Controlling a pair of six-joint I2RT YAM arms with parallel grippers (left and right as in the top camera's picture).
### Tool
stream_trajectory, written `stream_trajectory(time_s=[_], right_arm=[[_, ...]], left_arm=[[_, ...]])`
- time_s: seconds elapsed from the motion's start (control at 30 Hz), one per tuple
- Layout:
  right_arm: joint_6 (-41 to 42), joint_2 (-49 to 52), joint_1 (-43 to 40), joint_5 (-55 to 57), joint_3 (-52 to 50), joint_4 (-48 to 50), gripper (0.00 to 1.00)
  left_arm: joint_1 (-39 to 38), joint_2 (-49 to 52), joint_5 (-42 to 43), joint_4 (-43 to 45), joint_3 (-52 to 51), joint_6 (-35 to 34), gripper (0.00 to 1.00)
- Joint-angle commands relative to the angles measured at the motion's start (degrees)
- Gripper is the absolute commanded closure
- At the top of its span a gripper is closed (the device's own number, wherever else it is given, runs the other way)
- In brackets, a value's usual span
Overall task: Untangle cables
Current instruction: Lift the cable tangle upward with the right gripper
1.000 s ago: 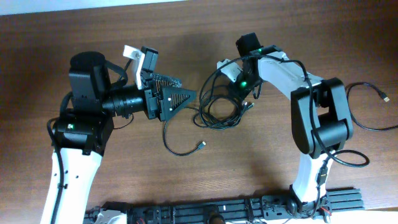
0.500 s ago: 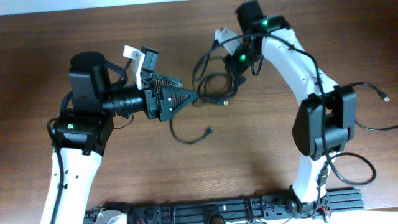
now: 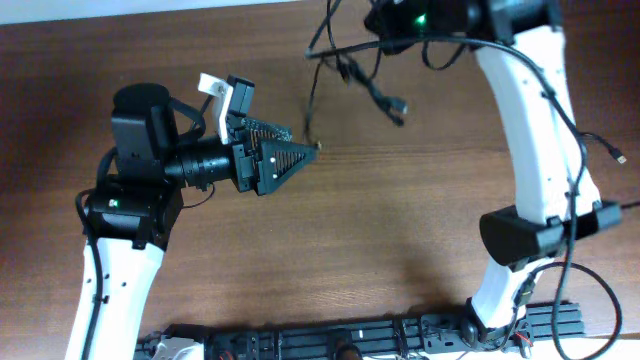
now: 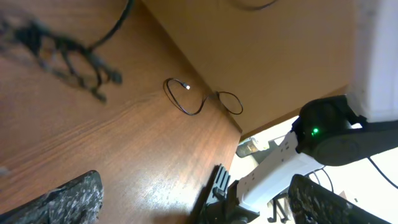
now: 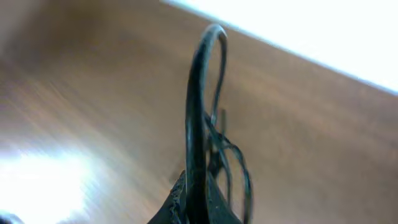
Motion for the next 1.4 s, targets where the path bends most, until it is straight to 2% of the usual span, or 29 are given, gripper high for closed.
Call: stream_trajectory(time_s=[0.0,0.07,0.17,0.23,0.27,0.33,0.43,0.57,0.73,0.87,1.07,1.17,1.23,1.27,1.37], right_arm=[[8.31,-3.45,0.26,-4.98,9.11,0.17,0.96],[9.51,-3.48,0.24,-5.01,12.35,-0.26,0.96],[10.78,-3.56,0.31,-6.34,14.95,-1.81,0.96],[10.71,-3.56,0.61,-7.10,15.19,-2.62,0.96],[10.73,-3.54,0.68,-7.13,15.19,-2.93,0.96],[10.49,-3.54,0.76,-6.95,15.17,-3.23,0.96],[10.32,-3.52,1.29,-4.46,15.17,-3.13,0.96],[11.08,-3.08,3.63,4.44,15.13,-3.10,0.96],[21.33,-2.10,6.56,13.79,15.13,-2.62,0.96],[25.79,-1.79,8.04,17.38,15.13,-2.34,0.96],[32.83,-1.75,8.22,18.12,15.13,-2.12,0.96],[34.64,-1.75,9.38,17.84,15.13,-1.92,0.96],[35.60,-1.75,10.78,17.86,15.10,-1.14,0.96],[36.13,-1.75,11.52,17.81,14.99,-0.48,0.96],[36.41,-1.73,13.31,18.10,14.64,1.49,0.96]], left_arm=[[0.20,0.00,-0.50,-1.09,0.37,0.04,0.02],[0.20,0.00,-1.53,-2.25,0.37,0.83,0.02],[0.20,0.00,-10.27,-4.81,0.37,-1.09,0.03],[0.20,0.00,-15.65,-4.50,0.37,-8.00,0.06],[0.20,0.00,-18.49,-4.48,0.37,-14.10,0.10],[0.20,0.02,-19.82,-4.42,0.37,-20.63,0.11],[-0.02,0.00,-19.32,-4.09,0.37,-28.44,0.27],[-2.43,0.07,-19.98,-3.26,0.37,-28.76,0.27],[-5.99,0.22,-19.96,2.29,0.37,-28.57,0.26],[-7.50,0.22,-21.44,3.56,0.37,-27.76,0.21],[-9.42,0.28,-24.63,4.68,0.37,-21.84,0.20],[-10.80,0.33,-24.72,7.80,0.37,-17.84,0.25],[-11.74,0.33,-25.29,10.14,0.37,-17.66,0.43],[-12.20,0.33,-25.73,11.04,0.37,-17.64,0.45],[-13.05,0.44,-26.51,11.78,0.37,-17.55,0.45]])
